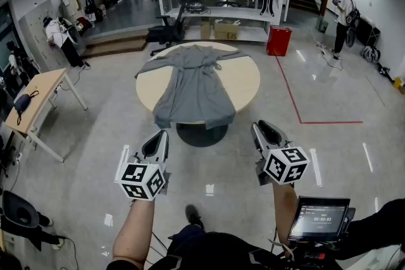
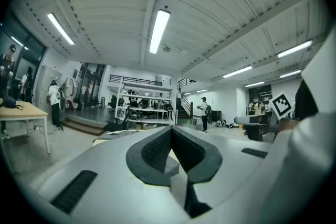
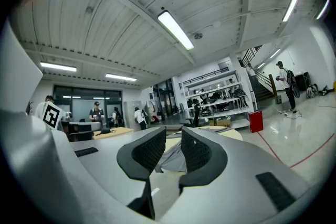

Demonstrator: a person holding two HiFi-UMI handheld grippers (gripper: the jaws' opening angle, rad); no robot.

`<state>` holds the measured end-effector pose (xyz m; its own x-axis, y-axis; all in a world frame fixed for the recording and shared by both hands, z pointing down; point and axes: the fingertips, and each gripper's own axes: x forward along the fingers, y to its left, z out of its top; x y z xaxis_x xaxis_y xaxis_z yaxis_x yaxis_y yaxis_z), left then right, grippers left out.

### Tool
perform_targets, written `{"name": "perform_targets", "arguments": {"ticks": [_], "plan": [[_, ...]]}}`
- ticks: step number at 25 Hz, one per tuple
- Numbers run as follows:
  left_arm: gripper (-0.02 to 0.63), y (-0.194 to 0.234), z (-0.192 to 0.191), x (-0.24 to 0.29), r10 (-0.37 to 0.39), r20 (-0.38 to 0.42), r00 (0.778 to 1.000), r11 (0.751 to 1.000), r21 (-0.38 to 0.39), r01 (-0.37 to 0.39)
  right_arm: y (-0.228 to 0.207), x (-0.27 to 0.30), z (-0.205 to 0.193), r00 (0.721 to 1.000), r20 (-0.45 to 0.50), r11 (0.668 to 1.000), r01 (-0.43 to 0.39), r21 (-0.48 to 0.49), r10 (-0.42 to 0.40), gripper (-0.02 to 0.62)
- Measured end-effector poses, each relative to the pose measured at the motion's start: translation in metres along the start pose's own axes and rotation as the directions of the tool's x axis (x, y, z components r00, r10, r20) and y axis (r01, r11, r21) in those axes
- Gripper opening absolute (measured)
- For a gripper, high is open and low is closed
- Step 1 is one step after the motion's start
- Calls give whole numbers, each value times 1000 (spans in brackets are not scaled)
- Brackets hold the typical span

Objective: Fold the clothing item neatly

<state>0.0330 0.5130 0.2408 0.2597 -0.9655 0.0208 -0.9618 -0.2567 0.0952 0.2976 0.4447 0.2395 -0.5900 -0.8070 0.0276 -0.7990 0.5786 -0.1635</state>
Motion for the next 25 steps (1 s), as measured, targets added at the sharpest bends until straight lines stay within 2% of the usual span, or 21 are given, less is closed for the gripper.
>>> {"name": "perform_targets", "arguments": {"ticks": [6,11,17,25], "plan": [[1,72,6,67,-15,25,1000,1000,-25,16,-3,100,-1,1000,-22,1000,10,-5,-10,84],[2,128,22,131,-69,31,997,997,-33,70,-6,180,10,998,-36,999,43,-6,-43,96],[2,167,23,195,-99,21,995,994,-53,100,-16,251,19,997,-57,998,49,-50,-52,107],[2,195,21,328,-91,21,996,994,-51,92,-89,366,42,1000,-11,994,15,-107,-17,121]]}}
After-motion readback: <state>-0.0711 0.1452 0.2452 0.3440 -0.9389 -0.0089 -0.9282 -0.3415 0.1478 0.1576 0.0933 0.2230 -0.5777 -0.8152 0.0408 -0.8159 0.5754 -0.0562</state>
